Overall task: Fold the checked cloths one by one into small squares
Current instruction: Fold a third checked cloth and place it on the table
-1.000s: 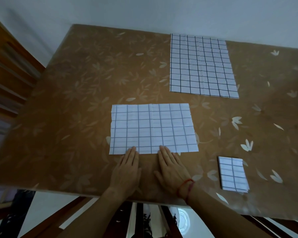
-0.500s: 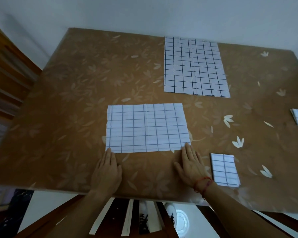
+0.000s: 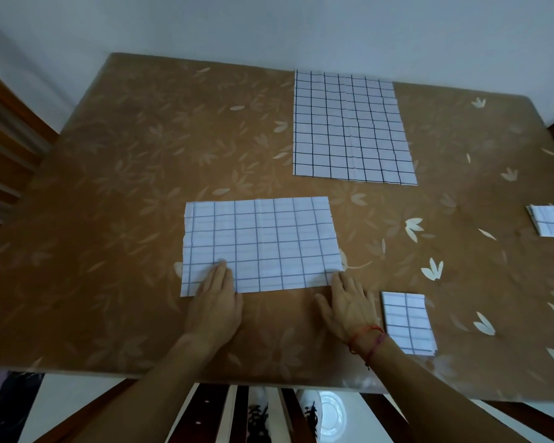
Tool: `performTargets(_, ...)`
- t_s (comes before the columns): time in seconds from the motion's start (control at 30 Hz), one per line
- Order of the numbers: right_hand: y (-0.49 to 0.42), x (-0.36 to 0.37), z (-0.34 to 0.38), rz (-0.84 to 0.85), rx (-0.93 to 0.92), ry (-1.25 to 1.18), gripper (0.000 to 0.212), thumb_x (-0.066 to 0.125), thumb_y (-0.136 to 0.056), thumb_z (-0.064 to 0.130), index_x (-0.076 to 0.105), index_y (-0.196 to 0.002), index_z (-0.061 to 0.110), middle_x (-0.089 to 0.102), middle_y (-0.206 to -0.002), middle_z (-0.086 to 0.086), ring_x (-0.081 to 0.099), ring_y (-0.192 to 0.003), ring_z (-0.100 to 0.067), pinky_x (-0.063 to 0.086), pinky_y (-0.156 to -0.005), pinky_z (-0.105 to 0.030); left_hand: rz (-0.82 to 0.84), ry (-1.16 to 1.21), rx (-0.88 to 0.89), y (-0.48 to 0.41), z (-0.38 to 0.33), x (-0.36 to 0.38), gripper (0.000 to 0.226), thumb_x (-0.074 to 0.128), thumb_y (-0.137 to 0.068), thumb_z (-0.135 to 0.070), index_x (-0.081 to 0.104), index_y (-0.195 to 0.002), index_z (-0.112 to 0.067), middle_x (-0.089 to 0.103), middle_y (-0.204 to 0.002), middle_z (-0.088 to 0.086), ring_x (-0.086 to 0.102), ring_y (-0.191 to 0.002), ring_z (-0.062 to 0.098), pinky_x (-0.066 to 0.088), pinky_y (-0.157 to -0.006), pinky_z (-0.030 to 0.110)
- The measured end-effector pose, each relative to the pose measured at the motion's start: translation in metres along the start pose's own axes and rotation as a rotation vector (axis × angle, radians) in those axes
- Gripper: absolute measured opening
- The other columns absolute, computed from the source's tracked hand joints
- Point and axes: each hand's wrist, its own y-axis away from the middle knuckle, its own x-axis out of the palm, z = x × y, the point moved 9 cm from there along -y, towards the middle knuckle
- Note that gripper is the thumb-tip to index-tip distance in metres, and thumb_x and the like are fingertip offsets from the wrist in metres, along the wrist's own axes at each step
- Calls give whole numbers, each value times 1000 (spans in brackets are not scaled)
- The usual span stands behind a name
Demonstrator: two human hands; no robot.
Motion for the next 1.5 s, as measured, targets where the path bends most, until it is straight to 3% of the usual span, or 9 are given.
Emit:
performTargets(0.33, -36, -23, -8, 72, 78, -107, 51, 40, -95, 46, 39, -134, 13, 52, -129, -14, 54, -112, -33, 43, -93, -40, 113, -72, 140, -58, -56, 29, 60, 34, -97, -17, 12, -151, -3, 5, -161, 11, 0, -148, 20, 6, -120, 33)
performTargets(0.43, -36, -18, -14, 256, 128, -102, 46, 43, -99, 27, 40, -138, 1, 45, -140, -21, 47, -125, -35, 38, -102, -38, 134, -87, 132, -57, -53, 36, 60, 33, -97, -16, 9, -151, -3, 2, -161, 10, -3, -148, 21, 5, -120, 34)
performTargets(0.6, -70, -42, -14, -16, 162, -338, 51, 46, -89, 46, 52, -126, 12, 56, -120, -13, 53, -110, -33, 46, -92, -39, 132, -88, 133, -56, -52, 39, 61, 31, -98, -19, 7, -152, -4, -2, -161, 10, -7, -147, 21, 1, -120, 35)
performTargets(0.7, -84, -42, -19, -21, 262, -538, 37, 51, -88, 39, 63, -109, 10, 66, -105, -9, 59, -101, -30, 48, -89, -39, 130, -68, 124, -56, -52, 40, 61, 32, -98, -19, 7, -152, -5, -2, -161, 10, -8, -147, 21, 2, -120, 35)
performTargets(0.83, -95, -41, -20, -36, 390, -754, 31, 56, -88, 31, 64, -104, 5, 66, -99, -8, 60, -100, -29, 46, -86, -33, 107, -39, 124, -56, -51, 39, 61, 33, -97, -15, 7, -152, -5, -2, -161, 10, -8, -147, 20, -1, -120, 33)
performTargets(1.13, -107, -29, -25, 26, 499, -956, 47, 70, -83, 37, 63, -107, -2, 59, -98, -8, 58, -103, -27, 41, -78, -29, 78, -11, 146, -56, -48, 36, 62, 33, -97, -18, 7, -153, -8, 0, -161, 6, -7, -147, 17, -5, -118, 29)
performTargets(1.2, -108, -30, -24, 22, 492, -1000, 45, 73, -81, 35, 64, -107, -1, 60, -97, -8, 59, -89, -23, 43, -74, -29, 77, 2, 154, -56, -47, 34, 63, 34, -97, -17, 6, -153, -8, -1, -161, 6, -7, -147, 16, -6, -116, 27)
performTargets(1.33, -100, -34, -27, -9, 445, -999, 27, 70, -84, 23, 69, -97, 0, 67, -88, -11, 51, -60, -8, 41, -45, -17, 65, 46, 169, -55, -43, 30, 63, 36, -97, -14, 8, -153, -8, 0, -161, 5, -6, -147, 15, -6, -115, 25)
performTargets(1.5, -88, -26, -33, -43, 473, -1049, 25, 74, -80, 21, 68, -98, 4, 69, -90, -8, 61, -70, -15, 46, -56, -22, 23, 88, 173, -54, -39, 22, 64, 40, -94, -12, 12, -152, -8, 2, -161, 6, -4, -147, 16, 3, -117, 27)
